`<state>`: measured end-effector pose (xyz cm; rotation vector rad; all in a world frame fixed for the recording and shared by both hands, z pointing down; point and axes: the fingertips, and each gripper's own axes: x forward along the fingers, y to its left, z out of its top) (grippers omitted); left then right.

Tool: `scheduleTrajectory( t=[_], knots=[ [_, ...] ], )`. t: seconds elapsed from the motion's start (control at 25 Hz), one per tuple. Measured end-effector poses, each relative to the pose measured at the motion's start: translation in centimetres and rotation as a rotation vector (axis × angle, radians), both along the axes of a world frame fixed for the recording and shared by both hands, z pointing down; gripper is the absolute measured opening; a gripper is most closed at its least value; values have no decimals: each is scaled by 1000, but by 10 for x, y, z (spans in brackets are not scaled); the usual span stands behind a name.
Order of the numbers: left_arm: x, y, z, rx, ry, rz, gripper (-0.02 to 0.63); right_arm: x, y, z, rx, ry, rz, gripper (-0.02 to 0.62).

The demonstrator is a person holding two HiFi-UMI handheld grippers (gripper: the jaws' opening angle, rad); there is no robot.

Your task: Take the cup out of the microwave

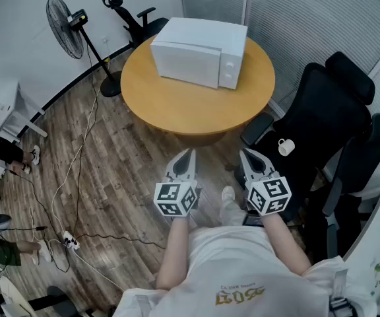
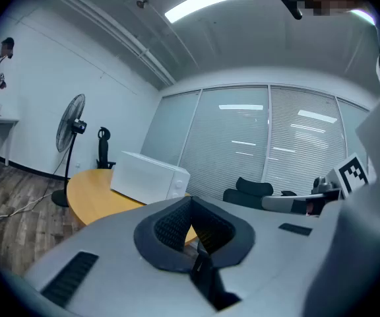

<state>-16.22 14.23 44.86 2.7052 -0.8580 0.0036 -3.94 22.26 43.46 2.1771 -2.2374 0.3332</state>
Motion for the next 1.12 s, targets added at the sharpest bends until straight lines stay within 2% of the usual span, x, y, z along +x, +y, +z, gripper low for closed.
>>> scheduleTrajectory(
  t=[0.32,0.4,0.48,0.52,0.6,0.72,0.84,1.12],
  knots=[
    [-6,12,0,4,-19,-8,15,-3,14,4,-11,3,9,11],
    [-8,12,2,-1,-20,-5,67,-6,13,4,-2,-42,-9,12],
    [-9,13,2,-24,5,0,187,-11,14,4,10,-92,-34,12],
    [-10,13,2,-39,25,0,204,-14,15,4,14,-106,-44,23],
    [-13,12,2,-56,47,-3,238,-19,16,5,10,-114,-57,137],
    [-14,8,5,-54,27,0,258,-22,16,5,0,-89,-44,198],
    [-10,6,8,-56,9,11,276,-14,13,6,-10,-78,-21,207],
    [1,-17,18,-56,-43,21,281,7,-12,18,-17,-128,4,204]
  ],
)
